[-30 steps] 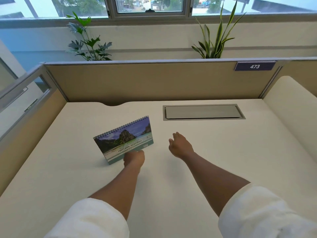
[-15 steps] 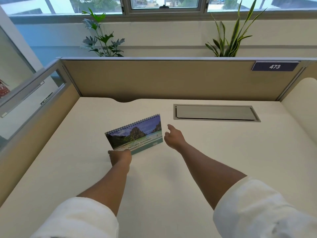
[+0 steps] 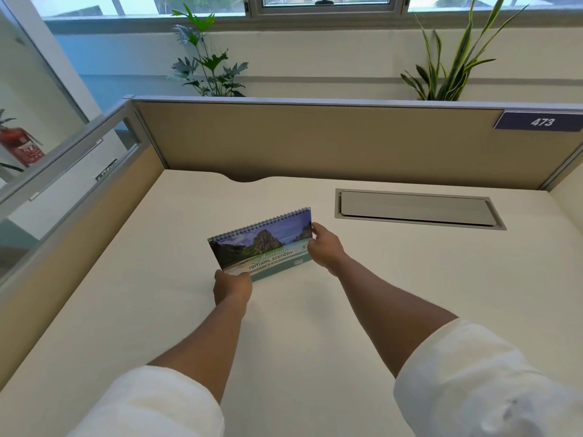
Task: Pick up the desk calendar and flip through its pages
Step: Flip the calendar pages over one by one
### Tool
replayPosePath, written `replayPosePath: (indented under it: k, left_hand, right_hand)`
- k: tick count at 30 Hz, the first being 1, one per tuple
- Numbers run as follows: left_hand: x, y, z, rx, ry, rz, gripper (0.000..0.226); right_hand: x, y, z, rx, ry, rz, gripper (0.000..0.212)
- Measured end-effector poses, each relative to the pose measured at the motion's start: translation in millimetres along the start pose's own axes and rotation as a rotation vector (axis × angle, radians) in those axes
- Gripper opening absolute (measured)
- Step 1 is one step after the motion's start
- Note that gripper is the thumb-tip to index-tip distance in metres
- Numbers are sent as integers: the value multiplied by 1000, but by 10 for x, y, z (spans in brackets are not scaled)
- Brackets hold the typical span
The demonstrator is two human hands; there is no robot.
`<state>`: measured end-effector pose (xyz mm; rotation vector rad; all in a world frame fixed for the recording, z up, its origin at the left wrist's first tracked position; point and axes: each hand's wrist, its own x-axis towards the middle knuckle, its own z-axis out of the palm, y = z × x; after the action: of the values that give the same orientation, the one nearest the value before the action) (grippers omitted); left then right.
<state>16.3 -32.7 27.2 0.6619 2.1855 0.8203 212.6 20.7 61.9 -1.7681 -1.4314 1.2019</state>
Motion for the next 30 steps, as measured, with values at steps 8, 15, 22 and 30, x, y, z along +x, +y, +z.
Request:
replayPosePath:
  k: [8,15,22,30]
  left_hand:
    - [107,-125,-78,55,31,-1,48]
    - [102,-181,-147,18,74,-57,70]
    - [175,-176,-268,-335,-62,-126,60]
    - [185,-198,-445,-400,-190,-103,36]
  right_hand:
    - [70,113,33,-37,132,16,31]
    - [44,176,-14,-32,115,39,20]
    - [-15,198,-118,290,-102,138,26]
    - [-61,89,-318,555,-228,190,32]
